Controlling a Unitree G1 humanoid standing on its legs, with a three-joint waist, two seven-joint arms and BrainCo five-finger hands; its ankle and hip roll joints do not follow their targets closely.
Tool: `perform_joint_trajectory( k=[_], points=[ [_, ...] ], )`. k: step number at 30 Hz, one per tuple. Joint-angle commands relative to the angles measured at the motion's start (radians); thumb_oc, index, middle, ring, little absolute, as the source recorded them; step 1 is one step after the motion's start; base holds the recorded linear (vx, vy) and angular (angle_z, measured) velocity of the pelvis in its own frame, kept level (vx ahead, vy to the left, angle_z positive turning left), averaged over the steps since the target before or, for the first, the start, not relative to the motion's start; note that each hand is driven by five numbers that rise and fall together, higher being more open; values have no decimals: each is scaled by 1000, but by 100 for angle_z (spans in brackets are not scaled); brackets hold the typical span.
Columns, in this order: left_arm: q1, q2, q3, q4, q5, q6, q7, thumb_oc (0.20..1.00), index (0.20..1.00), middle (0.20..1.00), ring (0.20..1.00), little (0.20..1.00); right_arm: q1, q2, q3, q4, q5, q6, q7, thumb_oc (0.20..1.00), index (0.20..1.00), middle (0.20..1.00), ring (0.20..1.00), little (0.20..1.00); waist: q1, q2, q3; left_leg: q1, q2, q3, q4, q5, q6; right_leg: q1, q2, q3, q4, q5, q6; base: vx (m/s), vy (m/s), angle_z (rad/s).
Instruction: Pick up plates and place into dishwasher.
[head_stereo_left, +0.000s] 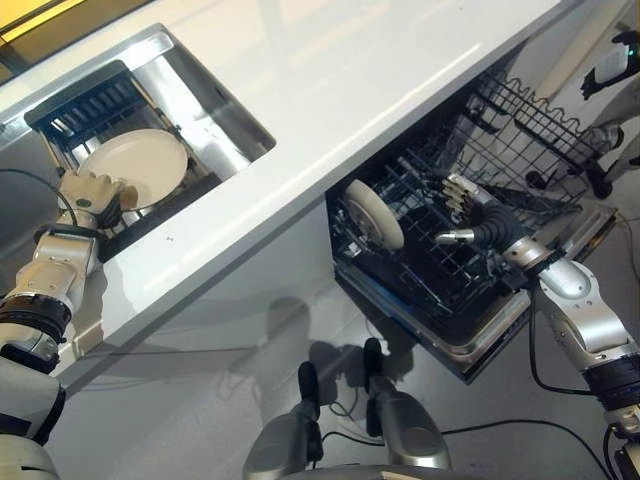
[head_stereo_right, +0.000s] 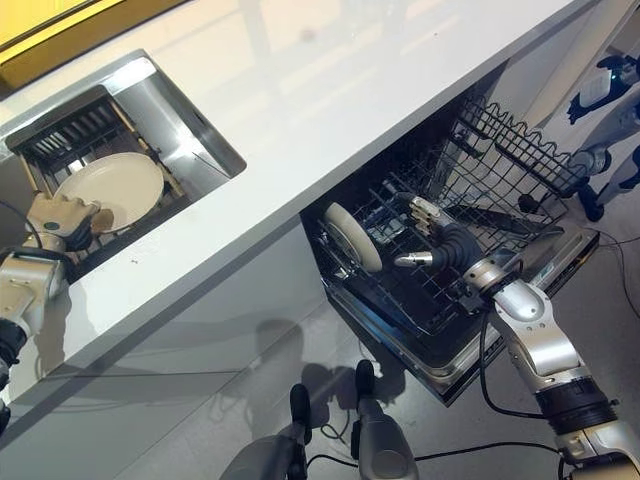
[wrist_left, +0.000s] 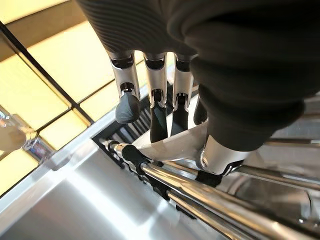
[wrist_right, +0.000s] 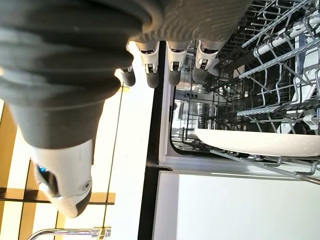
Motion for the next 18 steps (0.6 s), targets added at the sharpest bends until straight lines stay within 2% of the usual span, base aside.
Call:
perform_joint_trajectory(
  k=[1, 11, 18],
  points=[
    [-16, 0, 43, -32, -94, 75, 125, 200, 200, 200, 200, 200, -40, -6, -37, -57, 15, -79, 2, 1000, 1000, 1000, 1000, 1000, -8, -35, 0, -48, -11, -1, 78, -102, 7, -7, -47, 7, 90, -131, 113, 0, 0, 0],
    [-33, 51, 69, -170, -185, 55, 188, 200, 200, 200, 200, 200, -6, 1, -50, -64, 13, -92, 4, 1000, 1000, 1000, 1000, 1000, -4, -26, -11, -38, -13, -3, 69, -103, 8, 0, -50, 2, 90, -134, 115, 3, -2, 1],
    [-9, 53, 82, -231, -175, 11, 230, 200, 200, 200, 200, 200, 16, 8, -64, -69, 12, -107, 21, 1000, 1000, 1000, 1000, 1000, -5, -23, -27, -26, -13, -3, 62, -104, 7, 13, -49, 1, 82, -134, 115, 0, 0, 0]
  ],
)
